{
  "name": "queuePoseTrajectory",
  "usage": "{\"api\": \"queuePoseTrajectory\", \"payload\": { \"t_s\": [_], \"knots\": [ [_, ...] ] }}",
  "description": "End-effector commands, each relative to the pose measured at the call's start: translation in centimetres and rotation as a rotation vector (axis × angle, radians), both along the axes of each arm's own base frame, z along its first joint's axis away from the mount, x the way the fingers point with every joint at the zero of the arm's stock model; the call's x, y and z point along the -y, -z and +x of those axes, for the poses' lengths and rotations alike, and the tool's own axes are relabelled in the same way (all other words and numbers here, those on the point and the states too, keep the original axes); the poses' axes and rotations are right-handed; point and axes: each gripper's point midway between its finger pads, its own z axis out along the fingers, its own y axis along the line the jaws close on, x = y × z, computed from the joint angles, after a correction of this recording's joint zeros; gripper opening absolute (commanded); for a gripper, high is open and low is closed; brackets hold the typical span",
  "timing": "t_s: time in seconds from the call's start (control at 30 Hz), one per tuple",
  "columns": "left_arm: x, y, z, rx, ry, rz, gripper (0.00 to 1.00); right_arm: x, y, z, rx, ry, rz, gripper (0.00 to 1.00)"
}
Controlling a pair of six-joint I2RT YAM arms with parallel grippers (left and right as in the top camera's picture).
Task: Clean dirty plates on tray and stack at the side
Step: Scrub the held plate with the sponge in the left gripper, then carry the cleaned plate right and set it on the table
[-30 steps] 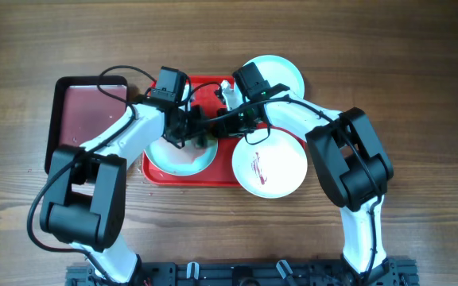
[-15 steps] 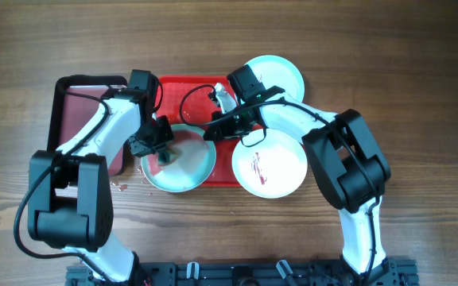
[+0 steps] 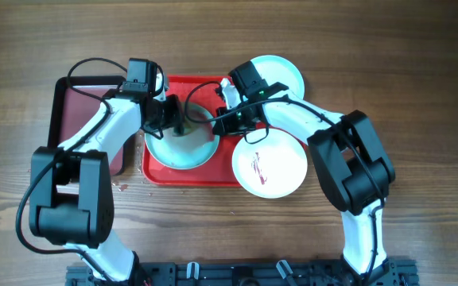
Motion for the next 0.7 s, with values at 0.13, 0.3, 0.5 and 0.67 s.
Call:
{"api": "queuePoseTrajectory", "payload": {
  "t_s": [0.13,0.3,0.5,0.67],
  "knots": [
    [0.3,0.1,0.7,0.017,-0.015,0.015,0.04,1.9,-1.1,1.0,0.061,0.071,-0.111,0.04],
    [-3.0,-4.9,3.3,0.007,-0.118,0.012,0.04,2.6,-2.4,1.0,0.081,0.084,-0.142,0.05],
    [-4.6,-10.8,5.2,0.045,-0.156,0.008,0.04,3.4,-3.0,1.0,0.101,0.093,-0.179,0.04],
    [-4.6,-9.6,4.0,-0.025,-0.156,0.016,0.04,5.5,-8.0,2.3,0.262,0.14,-0.251,0.04]
  ]
}}
